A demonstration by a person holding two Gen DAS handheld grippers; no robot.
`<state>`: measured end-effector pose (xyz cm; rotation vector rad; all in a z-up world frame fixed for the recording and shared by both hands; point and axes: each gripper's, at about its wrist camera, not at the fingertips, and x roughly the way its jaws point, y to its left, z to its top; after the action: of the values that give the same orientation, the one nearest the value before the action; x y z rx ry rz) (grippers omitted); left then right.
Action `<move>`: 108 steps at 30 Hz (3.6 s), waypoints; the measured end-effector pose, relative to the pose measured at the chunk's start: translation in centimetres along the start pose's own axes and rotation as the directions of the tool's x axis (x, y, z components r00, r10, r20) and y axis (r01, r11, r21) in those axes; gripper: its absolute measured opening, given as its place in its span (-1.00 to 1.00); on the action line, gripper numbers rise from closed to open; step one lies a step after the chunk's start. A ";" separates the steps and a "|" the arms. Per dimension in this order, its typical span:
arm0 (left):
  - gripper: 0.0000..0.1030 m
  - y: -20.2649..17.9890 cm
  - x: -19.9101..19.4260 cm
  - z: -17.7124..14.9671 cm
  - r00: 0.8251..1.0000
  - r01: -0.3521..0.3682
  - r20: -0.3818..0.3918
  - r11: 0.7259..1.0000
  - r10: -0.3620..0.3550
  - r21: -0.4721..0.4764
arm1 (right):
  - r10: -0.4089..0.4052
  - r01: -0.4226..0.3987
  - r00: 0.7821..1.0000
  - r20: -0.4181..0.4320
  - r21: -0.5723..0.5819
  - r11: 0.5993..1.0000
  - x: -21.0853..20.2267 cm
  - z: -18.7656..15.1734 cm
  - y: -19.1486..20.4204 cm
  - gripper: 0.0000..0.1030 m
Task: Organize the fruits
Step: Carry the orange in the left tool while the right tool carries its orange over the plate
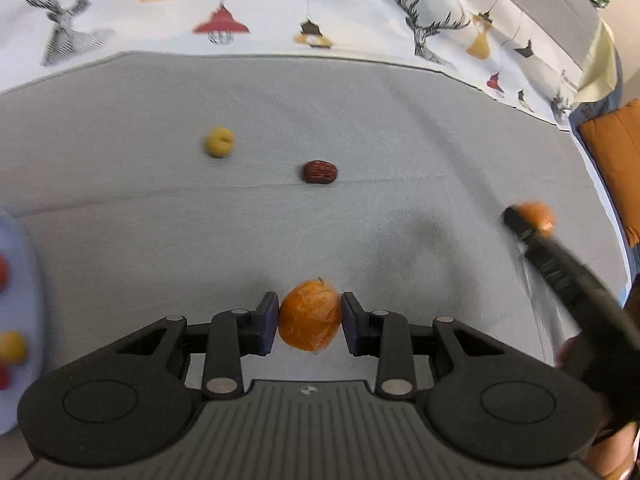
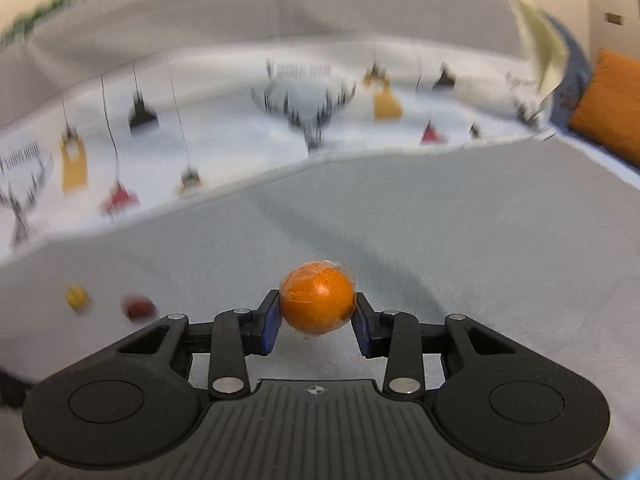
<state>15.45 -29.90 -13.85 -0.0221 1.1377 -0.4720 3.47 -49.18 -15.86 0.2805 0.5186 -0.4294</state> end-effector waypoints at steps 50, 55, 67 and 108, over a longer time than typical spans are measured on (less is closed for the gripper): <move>-0.28 18.6 -30.1 -17.4 0.970 -0.035 0.237 0.993 0.060 -0.109 | 0.371 -0.371 0.927 -0.049 -0.250 0.895 -31.5 -6.1 26.1 -0.24; -0.28 18.6 -29.8 -17.4 0.970 -0.037 0.234 0.993 0.062 -0.108 | 0.368 -0.371 0.928 -0.057 -0.245 0.896 -31.2 -6.2 26.2 -0.24; -0.28 18.6 -29.5 -17.0 0.972 -0.035 0.228 0.993 0.061 -0.116 | 0.362 -0.369 0.929 -0.073 -0.234 0.900 -30.5 -6.1 26.3 -0.24; -0.28 27.1 -22.0 -7.1 0.965 -0.146 0.185 0.966 0.187 -0.214 | 0.363 -0.410 0.908 -0.211 -0.258 0.875 -17.1 -5.5 34.3 -0.24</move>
<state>11.42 4.28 -4.75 -0.1443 0.9712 -0.1989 3.62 -11.68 -6.27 0.1212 0.6557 0.0672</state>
